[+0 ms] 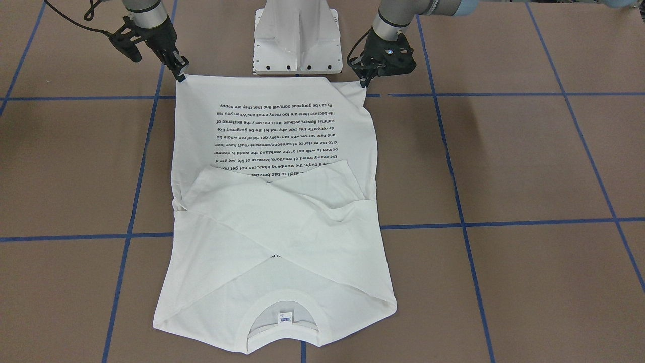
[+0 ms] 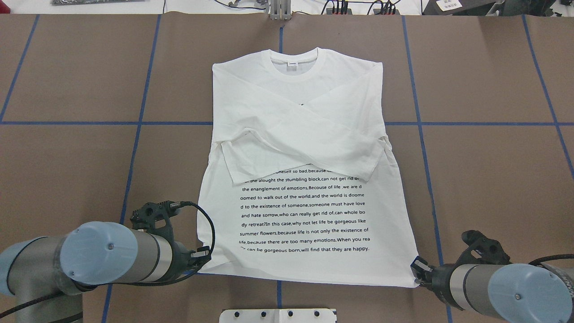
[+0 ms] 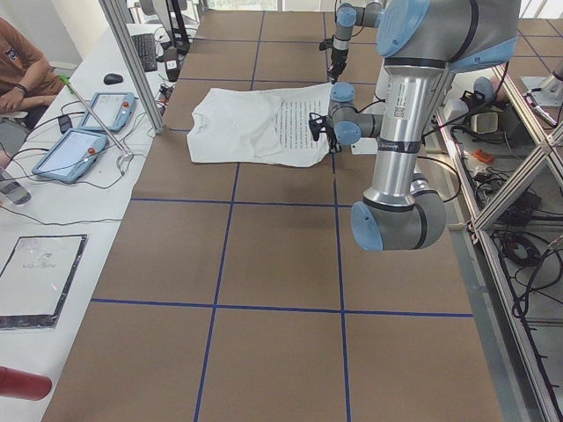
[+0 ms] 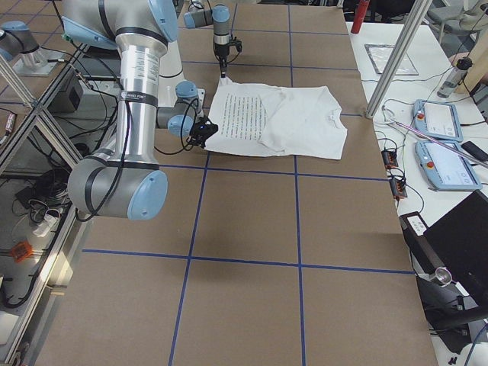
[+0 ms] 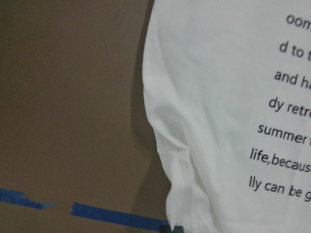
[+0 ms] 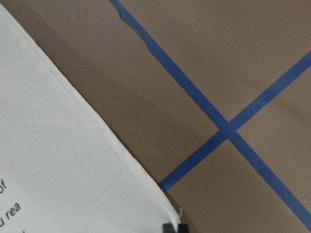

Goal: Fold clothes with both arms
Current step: 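Grasp both near hem corners with the left and right grippers, then lift the hem with both grippers and fold it toward the collar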

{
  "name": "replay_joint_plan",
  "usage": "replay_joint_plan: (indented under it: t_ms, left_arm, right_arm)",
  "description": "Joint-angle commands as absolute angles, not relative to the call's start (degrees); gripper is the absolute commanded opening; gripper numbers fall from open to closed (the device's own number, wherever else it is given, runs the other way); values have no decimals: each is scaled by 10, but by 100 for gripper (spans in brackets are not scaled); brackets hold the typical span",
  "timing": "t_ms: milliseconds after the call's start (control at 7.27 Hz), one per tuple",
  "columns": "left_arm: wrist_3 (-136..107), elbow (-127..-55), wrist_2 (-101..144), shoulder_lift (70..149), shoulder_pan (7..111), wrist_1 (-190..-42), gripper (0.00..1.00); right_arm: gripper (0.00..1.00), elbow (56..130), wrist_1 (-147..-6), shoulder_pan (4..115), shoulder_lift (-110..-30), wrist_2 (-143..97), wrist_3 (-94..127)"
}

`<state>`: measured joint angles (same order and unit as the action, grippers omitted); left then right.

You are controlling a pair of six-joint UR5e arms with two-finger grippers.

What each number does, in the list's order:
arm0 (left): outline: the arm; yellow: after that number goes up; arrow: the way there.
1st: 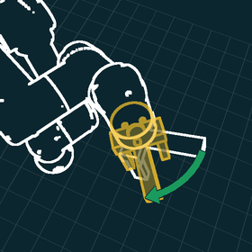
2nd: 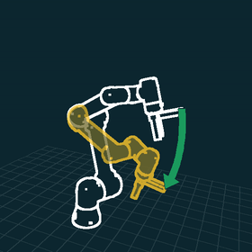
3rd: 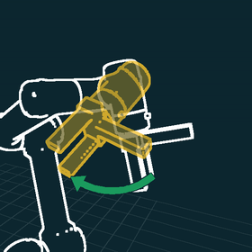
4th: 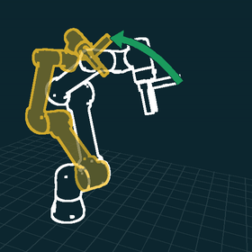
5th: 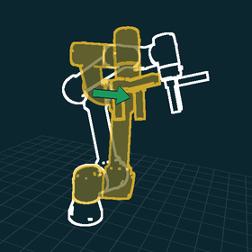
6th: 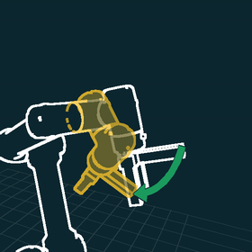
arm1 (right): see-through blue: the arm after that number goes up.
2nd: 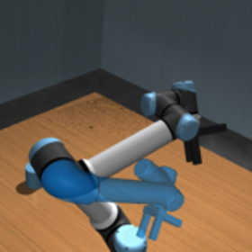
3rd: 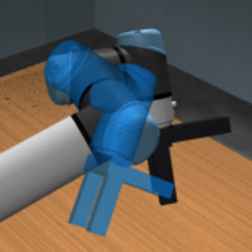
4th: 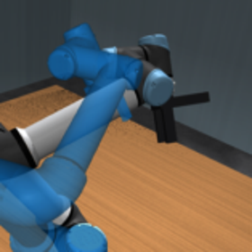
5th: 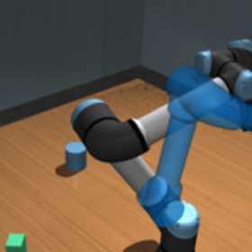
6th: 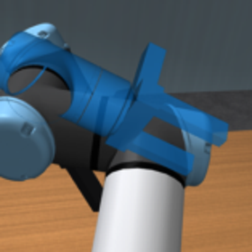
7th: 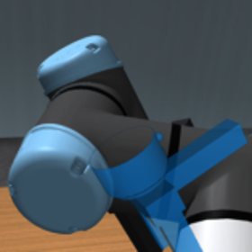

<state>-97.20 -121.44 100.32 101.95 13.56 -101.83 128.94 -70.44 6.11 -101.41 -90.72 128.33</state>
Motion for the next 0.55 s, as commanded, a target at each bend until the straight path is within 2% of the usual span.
replay_joint_plan:
  t_ms: [0,412]
  left_arm:
    - [-1004,-1275,1010,1008,136,-1017,0]
    - [-1075,-1343,1049,1012,136,-1018,0]
  right_arm:
    - [0,1316,-704,59,-1026,-921,1283]
    - [0,1395,-704,63,-1082,-943,1285]
